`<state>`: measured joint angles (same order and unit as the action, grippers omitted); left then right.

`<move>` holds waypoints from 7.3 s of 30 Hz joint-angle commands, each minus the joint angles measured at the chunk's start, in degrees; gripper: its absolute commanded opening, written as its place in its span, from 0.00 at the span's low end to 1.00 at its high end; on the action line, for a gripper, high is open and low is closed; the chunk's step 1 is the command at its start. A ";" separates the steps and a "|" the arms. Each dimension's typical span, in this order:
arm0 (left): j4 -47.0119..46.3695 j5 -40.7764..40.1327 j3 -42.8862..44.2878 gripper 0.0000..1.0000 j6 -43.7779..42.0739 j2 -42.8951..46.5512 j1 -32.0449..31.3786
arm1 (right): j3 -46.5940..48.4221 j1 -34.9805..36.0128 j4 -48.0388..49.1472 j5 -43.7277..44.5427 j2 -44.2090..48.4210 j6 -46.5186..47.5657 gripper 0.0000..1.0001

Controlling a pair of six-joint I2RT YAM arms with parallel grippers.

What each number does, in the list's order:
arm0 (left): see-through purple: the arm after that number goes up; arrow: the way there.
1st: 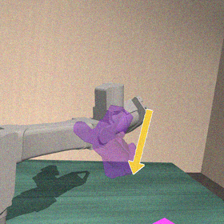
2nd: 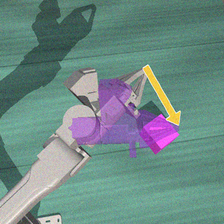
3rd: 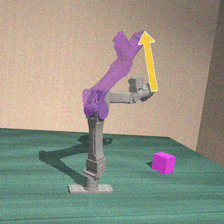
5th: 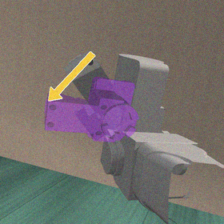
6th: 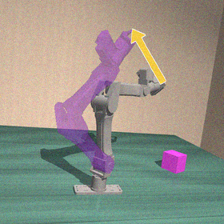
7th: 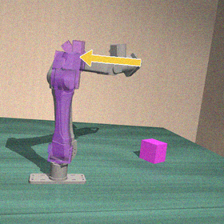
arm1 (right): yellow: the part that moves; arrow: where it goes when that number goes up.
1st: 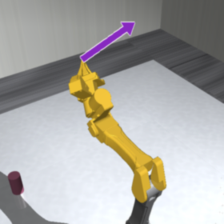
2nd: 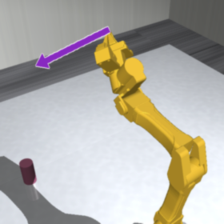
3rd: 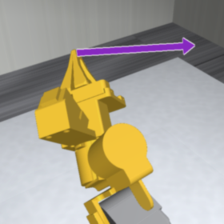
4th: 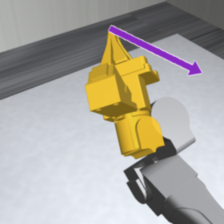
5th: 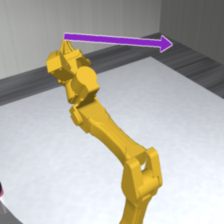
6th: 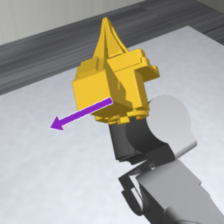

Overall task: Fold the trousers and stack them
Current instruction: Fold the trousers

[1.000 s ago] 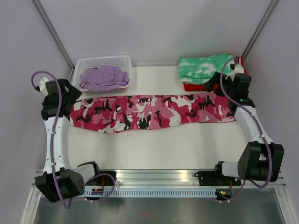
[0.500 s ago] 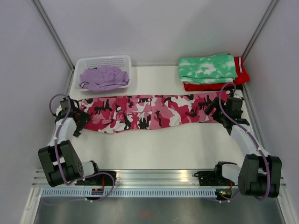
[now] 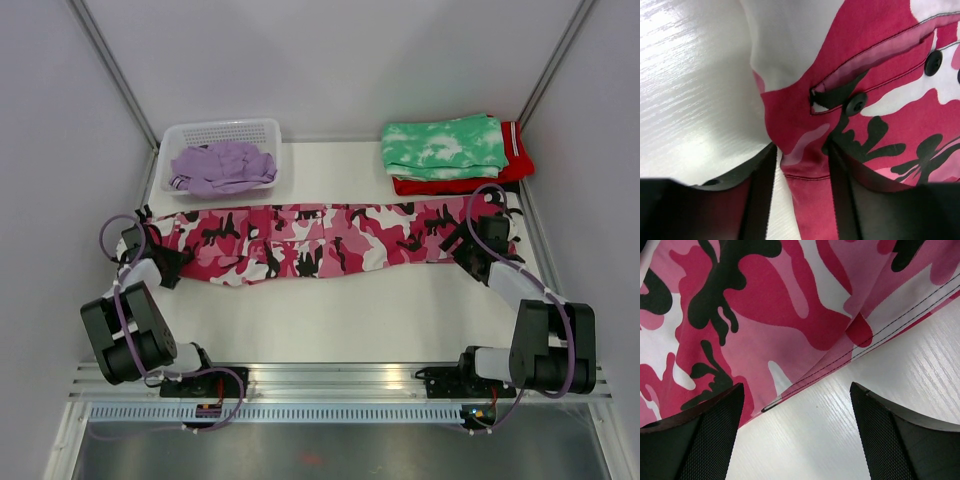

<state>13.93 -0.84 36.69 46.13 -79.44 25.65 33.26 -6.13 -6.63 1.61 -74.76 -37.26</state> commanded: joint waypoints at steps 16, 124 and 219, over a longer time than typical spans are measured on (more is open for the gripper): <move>13.47 -6.36 3.74 0.02 0.10 9.38 0.02 | -5.48 -6.17 9.01 2.62 -1.17 -4.49 0.31; 12.52 20.53 13.41 1.00 -26.79 12.73 -14.14 | 26.50 -23.75 -14.45 1.11 -17.69 32.41 0.98; 17.44 18.07 9.10 1.00 -24.24 25.12 -14.49 | 17.54 -12.68 -19.47 27.66 -0.54 27.40 0.68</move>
<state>33.34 15.77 46.09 20.53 -55.11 11.46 47.35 -18.37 -28.88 29.28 -72.93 -16.40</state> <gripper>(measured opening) 0.993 0.594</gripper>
